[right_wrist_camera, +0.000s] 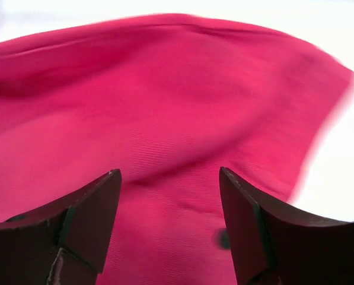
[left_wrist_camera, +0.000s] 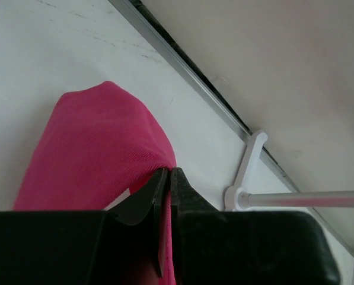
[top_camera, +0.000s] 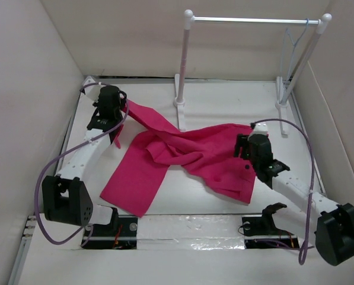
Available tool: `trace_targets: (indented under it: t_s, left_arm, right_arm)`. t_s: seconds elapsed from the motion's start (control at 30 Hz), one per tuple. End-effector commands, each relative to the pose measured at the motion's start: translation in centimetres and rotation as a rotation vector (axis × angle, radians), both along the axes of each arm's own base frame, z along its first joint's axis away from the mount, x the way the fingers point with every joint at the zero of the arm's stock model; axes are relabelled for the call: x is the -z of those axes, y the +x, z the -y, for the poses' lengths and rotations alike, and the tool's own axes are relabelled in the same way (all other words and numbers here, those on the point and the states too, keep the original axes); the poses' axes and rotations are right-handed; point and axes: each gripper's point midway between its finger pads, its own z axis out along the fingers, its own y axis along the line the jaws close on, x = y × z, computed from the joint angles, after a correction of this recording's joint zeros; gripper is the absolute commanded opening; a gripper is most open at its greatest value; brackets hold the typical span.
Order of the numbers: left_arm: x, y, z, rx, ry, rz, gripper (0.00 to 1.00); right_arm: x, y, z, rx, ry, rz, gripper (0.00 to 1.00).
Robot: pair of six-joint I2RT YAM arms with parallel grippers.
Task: Place the trousers on the hanger
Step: Flatten out the trousers at the center of the board.
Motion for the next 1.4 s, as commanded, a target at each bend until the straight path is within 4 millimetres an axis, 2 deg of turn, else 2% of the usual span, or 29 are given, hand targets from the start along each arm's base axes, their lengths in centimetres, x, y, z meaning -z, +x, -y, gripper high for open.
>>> trace_targets:
  t_s: [0.0, 0.07, 0.1, 0.13, 0.17, 0.2, 0.23, 0.3, 0.33, 0.37, 0.4, 0.47, 0.5, 0.57, 0.6, 0.63, 0.67, 0.7, 0.73, 0.77, 0.8, 0.83, 0.9, 0.93, 1.0, 1.13, 1.17, 1.27, 1.37]
  left_arm:
    - [-3.6, 1.7, -0.8, -0.017, 0.073, 0.048, 0.00]
    - [-4.0, 4.3, -0.7, -0.024, 0.113, 0.027, 0.00]
    - [-3.1, 4.9, -0.8, -0.016, 0.147, -0.024, 0.00]
    - [-2.6, 7.0, -0.7, -0.026, 0.169, -0.057, 0.00]
    - [-1.8, 8.1, -1.0, -0.028, 0.187, -0.090, 0.00]
    - [-0.4, 8.5, -0.9, -0.010, 0.217, -0.165, 0.00]
    - [0.6, 10.8, -0.7, -0.017, 0.232, -0.195, 0.00]
    - [2.5, 12.4, -0.1, 0.018, 0.249, -0.261, 0.00]
    - [3.9, 13.4, -0.7, 0.011, 0.257, -0.325, 0.06]
    - [4.6, 13.6, -0.6, 0.018, 0.260, -0.350, 0.18]
    - [5.0, 13.7, -0.4, 0.030, 0.260, -0.365, 0.42]
    - [5.6, 13.4, -1.0, 0.032, 0.226, -0.368, 0.63]
    - [5.0, 13.5, -0.7, 0.038, 0.203, -0.333, 0.72]
    - [4.4, 11.0, 0.5, 0.073, 0.158, -0.295, 0.72]
    - [3.0, 10.8, 1.6, 0.083, 0.146, -0.216, 0.71]
    - [3.4, 7.6, 2.1, 0.097, 0.146, -0.212, 0.70]
    - [3.4, 6.0, 4.7, 0.149, 0.135, -0.182, 0.69]
    - [2.7, 5.1, 6.3, 0.186, 0.124, -0.120, 0.64]
    - [4.1, 2.1, 7.2, 0.221, 0.127, -0.130, 0.60]
    - [4.9, 0.6, 8.8, 0.267, 0.125, -0.126, 0.57]
    - [5.6, -1.4, 12.2, 0.355, 0.134, -0.118, 0.51]
    - [8.1, -3.9, 12.7, 0.382, 0.146, -0.165, 0.47]
    - [10.5, -6.6, 14.2, 0.428, 0.161, -0.218, 0.40]
    - [13.0, -9.1, 15.0, 0.470, 0.155, -0.277, 0.39]
    - [15.8, -12.1, 15.4, 0.521, 0.157, -0.335, 0.39]
    - [18.5, -16.1, 15.4, 0.587, 0.165, -0.422, 0.44]
    - [18.4, -17.0, 16.1, 0.606, 0.158, -0.418, 0.46]
    - [20.5, -19.8, 15.1, 0.588, 0.148, -0.512, 0.52]
    - [21.1, -21.1, 15.5, 0.618, 0.110, -0.532, 0.60]
  right_arm:
    - [-1.9, 1.5, 3.1, 0.106, 0.111, 0.073, 0.74]
    - [-1.7, 1.5, 4.6, 0.170, 0.131, 0.057, 0.75]
    - [-1.1, 1.4, 6.2, 0.228, 0.133, 0.053, 0.75]
    - [-1.1, 1.6, 6.9, 0.263, 0.153, 0.068, 0.75]
    - [-0.8, 1.7, 7.6, 0.283, 0.163, 0.072, 0.75]
    - [0.0, 1.6, 8.8, 0.310, 0.178, 0.061, 0.75]
    - [0.4, 2.0, 8.8, 0.312, 0.212, 0.053, 0.75]
    - [1.3, 2.4, 9.8, 0.347, 0.221, 0.028, 0.80]
    - [2.3, 2.8, 10.7, 0.385, 0.219, -0.005, 0.80]
    - [2.8, 3.0, 11.2, 0.405, 0.220, -0.030, 0.80]
    - [3.3, 3.1, 11.1, 0.396, 0.242, -0.058, 0.81]
    - [4.0, 3.8, 11.5, 0.412, 0.264, -0.070, 0.82]
    - [4.1, 4.0, 10.9, 0.383, 0.281, -0.074, 0.82]
    - [3.9, 4.9, 11.2, 0.386, 0.287, -0.069, 0.81]
    - [4.1, 5.0, 11.5, 0.397, 0.302, -0.076, 0.79]
    - [4.2, 5.2, 11.7, 0.399, 0.318, -0.079, 0.78]
    - [4.4, 5.2, 12.4, 0.414, 0.336, -0.081, 0.76]
    - [5.2, 5.2, 11.9, 0.384, 0.372, -0.108, 0.72]
    - [5.4, 5.1, 12.0, 0.385, 0.385, -0.118, 0.71]
    - [5.6, 5.0, 12.2, 0.394, 0.390, -0.123, 0.70]
    - [5.7, 4.6, 12.6, 0.407, 0.395, -0.122, 0.68]
    - [5.5, 4.7, 12.6, 0.400, 0.397, -0.108, 0.62]
    - [5.5, 4.6, 13.0, 0.411, 0.395, -0.102, 0.60]
    - [5.8, 4.7, 12.9, 0.403, 0.395, -0.115, 0.53]
    - [6.2, 5.0, 12.8, 0.384, 0.399, -0.139, 0.52]
    - [6.2, 5.1, 12.6, 0.368, 0.396, -0.138, 0.53]
    - [6.1, 5.2, 12.6, 0.368, 0.396, -0.138, 0.55]
    - [5.8, 5.4, 12.1, 0.336, 0.413, -0.130, 0.66]
    - [6.0, 5.4, 12.4, 0.331, 0.397, -0.146, 0.66]
